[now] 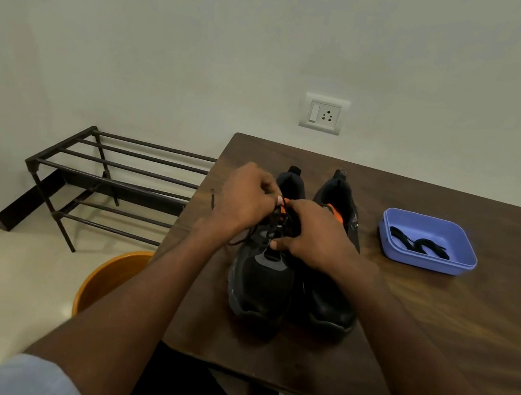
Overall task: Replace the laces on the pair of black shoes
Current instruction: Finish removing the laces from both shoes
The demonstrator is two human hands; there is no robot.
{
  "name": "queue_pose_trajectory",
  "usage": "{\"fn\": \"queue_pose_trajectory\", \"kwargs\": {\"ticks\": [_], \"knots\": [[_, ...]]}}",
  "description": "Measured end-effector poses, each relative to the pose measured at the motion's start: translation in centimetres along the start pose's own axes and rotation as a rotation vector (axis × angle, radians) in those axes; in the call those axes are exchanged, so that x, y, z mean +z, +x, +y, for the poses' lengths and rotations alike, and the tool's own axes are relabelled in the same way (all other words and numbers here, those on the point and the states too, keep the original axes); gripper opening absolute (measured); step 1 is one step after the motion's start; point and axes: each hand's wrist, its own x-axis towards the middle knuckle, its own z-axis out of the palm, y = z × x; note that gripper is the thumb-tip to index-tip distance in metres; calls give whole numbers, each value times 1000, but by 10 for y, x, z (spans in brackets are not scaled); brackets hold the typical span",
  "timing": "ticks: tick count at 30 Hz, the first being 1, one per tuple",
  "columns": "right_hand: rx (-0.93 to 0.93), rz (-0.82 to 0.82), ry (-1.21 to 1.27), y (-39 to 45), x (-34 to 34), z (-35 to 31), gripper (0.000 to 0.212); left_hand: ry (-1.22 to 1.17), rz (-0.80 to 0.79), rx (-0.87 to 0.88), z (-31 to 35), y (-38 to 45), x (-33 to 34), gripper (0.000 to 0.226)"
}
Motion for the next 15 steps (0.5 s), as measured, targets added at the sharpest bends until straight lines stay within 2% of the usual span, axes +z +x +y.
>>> {"fn": "queue_pose_trajectory", "kwargs": {"ticks": [3, 5, 7, 9, 11, 13, 15], "knots": [[10, 30, 50, -1, 0, 0, 77, -152, 47, -132, 3, -2, 2, 19], [27, 37, 70, -3, 0, 0, 82, -451, 6, -246, 8, -1, -2, 27], [56, 50, 113, -3, 0, 1, 84, -747, -3, -319, 13, 2, -13, 20], [86, 107, 202, -2, 1, 2, 70, -1021, 48, -308, 13, 5, -29, 18], [102, 200, 295, -1, 2, 1, 35, -1196, 85, -244, 15, 6, -44, 27], [116, 248, 335, 3, 1, -1, 8, -1201, 125, -198, 17, 5, -55, 35], [116, 236, 363, 4, 0, -3, 7, -1195, 184, -192, 15, 3, -61, 38]]}}
